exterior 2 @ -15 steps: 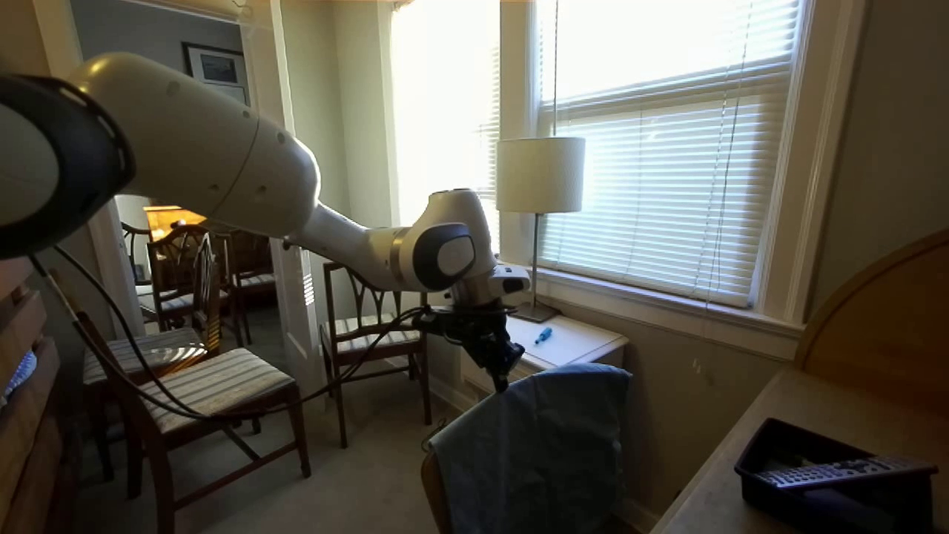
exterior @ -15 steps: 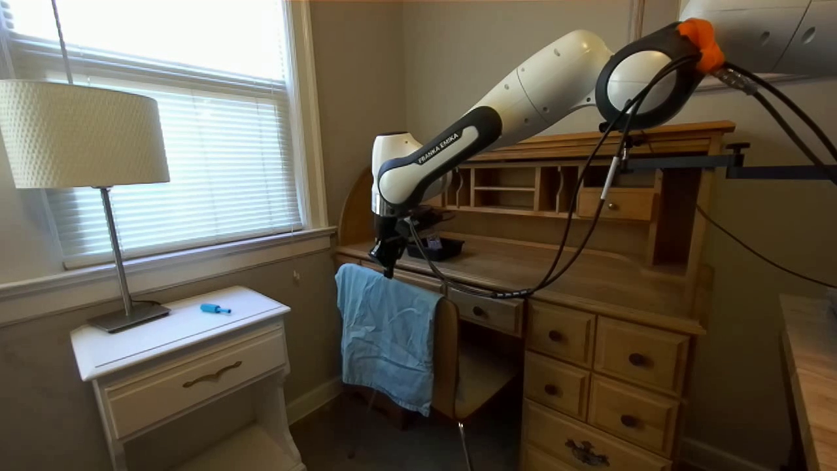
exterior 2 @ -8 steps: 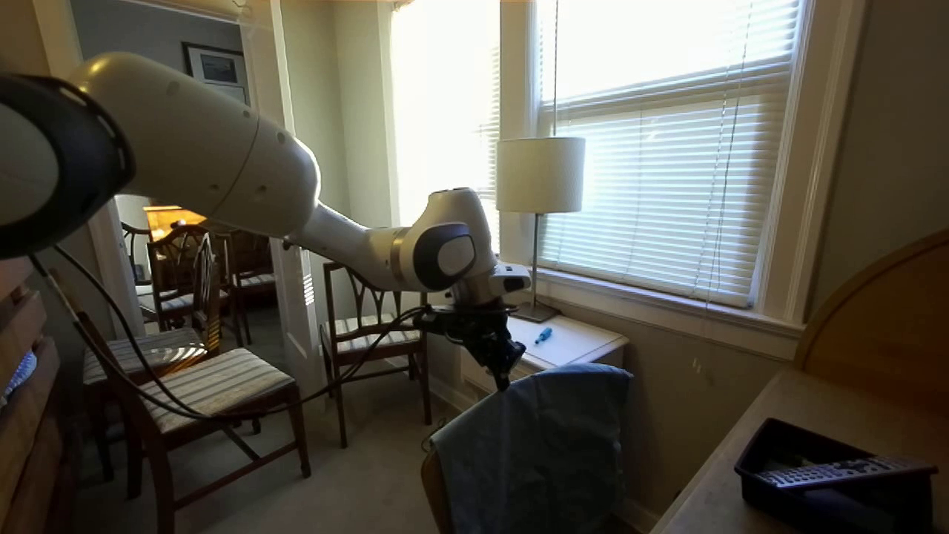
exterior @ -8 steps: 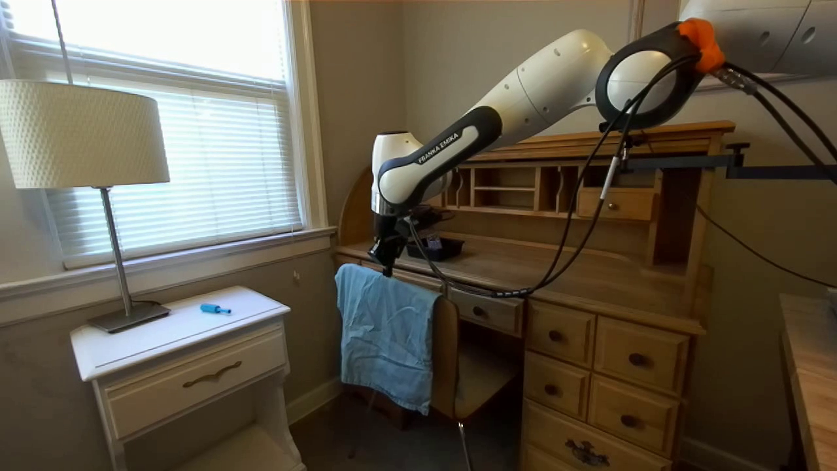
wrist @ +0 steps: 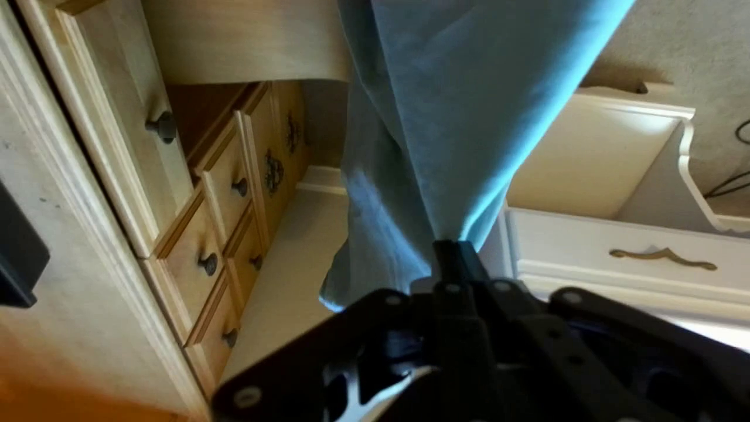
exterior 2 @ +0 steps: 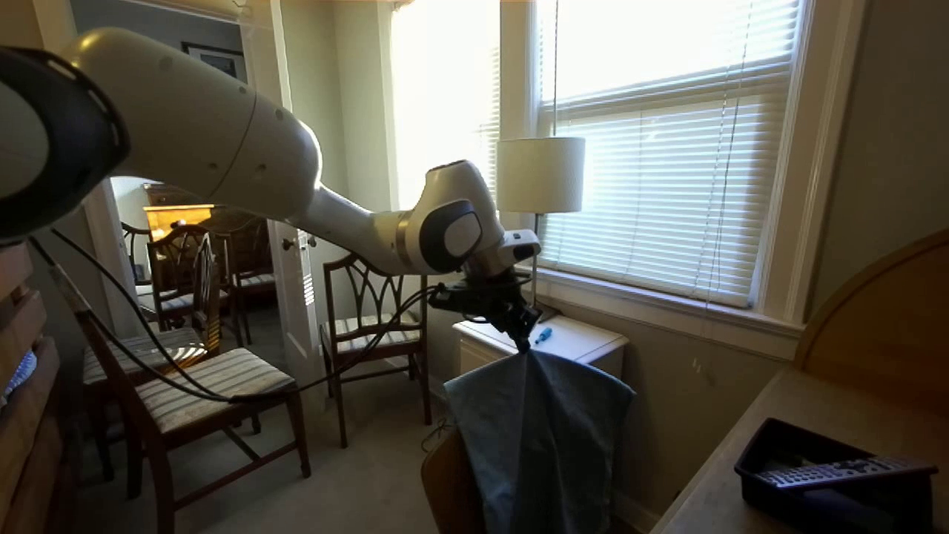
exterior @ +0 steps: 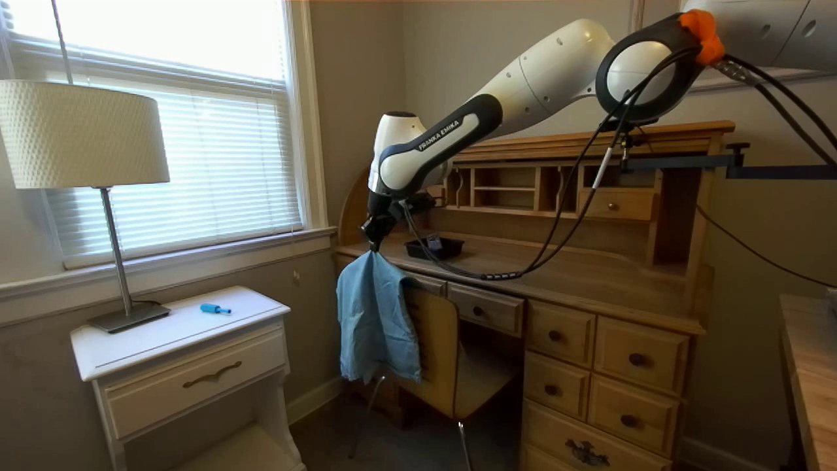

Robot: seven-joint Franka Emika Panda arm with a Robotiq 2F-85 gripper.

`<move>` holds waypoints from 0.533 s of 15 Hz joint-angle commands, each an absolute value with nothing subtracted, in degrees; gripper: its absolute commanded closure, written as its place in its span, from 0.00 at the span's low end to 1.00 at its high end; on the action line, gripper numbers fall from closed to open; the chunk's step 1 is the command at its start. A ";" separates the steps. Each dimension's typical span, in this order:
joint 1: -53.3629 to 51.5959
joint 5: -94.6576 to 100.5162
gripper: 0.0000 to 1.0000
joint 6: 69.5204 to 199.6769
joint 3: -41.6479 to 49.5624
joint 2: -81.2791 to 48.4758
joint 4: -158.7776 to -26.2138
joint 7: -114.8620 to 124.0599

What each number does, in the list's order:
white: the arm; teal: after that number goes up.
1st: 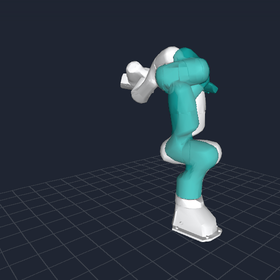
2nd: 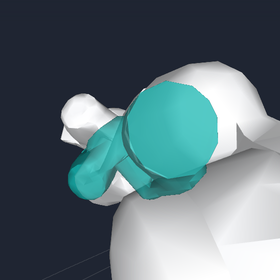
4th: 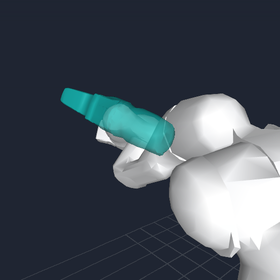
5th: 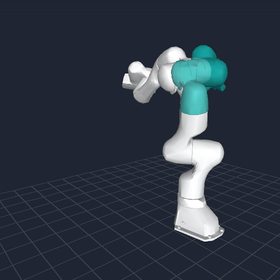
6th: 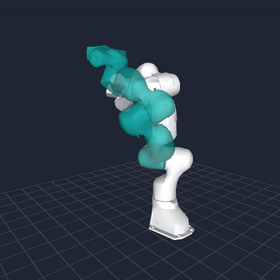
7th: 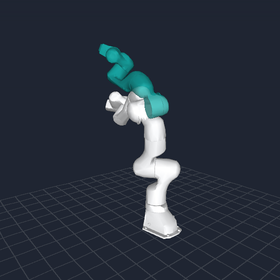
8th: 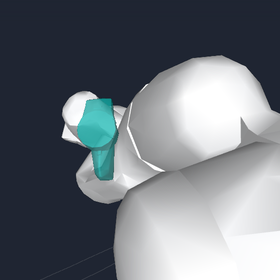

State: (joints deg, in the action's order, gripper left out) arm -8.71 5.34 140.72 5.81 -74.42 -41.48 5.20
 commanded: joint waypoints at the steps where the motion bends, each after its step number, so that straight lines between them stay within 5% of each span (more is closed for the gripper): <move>1: -8.54 5.70 1.00 145.29 7.23 -71.71 -43.15 6.92; 8: -8.78 7.06 1.00 151.81 11.85 -68.16 -43.51 12.94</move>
State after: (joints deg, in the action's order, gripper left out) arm -8.39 5.40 149.44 10.32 -70.84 -41.55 9.00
